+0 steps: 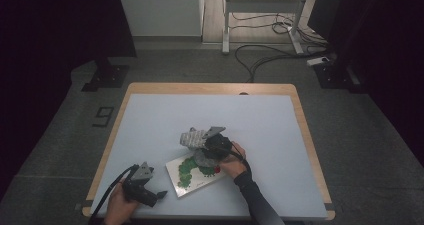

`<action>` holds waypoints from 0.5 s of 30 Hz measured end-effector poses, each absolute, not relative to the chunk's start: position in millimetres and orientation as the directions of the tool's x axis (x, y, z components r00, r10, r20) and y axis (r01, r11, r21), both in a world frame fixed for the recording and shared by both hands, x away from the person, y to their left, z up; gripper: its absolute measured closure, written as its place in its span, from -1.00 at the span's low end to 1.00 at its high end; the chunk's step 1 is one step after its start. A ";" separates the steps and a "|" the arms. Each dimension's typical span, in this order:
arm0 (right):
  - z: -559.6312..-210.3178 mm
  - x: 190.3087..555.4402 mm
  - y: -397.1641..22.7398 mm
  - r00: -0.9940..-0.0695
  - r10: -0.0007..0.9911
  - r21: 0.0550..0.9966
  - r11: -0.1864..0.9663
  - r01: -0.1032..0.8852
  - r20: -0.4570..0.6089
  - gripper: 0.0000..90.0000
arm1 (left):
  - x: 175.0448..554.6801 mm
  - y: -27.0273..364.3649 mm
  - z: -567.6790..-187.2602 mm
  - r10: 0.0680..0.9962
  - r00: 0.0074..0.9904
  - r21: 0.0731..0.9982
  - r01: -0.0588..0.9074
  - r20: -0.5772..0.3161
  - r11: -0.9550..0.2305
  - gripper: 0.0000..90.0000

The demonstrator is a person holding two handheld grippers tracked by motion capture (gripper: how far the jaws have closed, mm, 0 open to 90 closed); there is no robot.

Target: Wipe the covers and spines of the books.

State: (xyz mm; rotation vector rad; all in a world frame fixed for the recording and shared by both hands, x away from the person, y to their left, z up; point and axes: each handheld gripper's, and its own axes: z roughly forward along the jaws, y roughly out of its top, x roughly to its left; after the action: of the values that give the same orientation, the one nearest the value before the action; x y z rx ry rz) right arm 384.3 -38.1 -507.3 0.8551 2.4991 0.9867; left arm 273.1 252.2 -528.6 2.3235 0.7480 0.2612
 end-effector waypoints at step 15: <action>-507.2 370.7 6.1 -0.828 0.560 0.711 0.592 0.379 -0.024 0.35 | 272.9 252.1 -528.7 0.579 0.815 0.659 0.444 -0.015 -0.607 -1.00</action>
State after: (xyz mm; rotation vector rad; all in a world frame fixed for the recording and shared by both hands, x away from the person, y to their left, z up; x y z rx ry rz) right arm 370.7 6.1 -507.2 0.7755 2.5758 1.0653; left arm 272.9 252.1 -528.7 2.3217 0.7486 0.2615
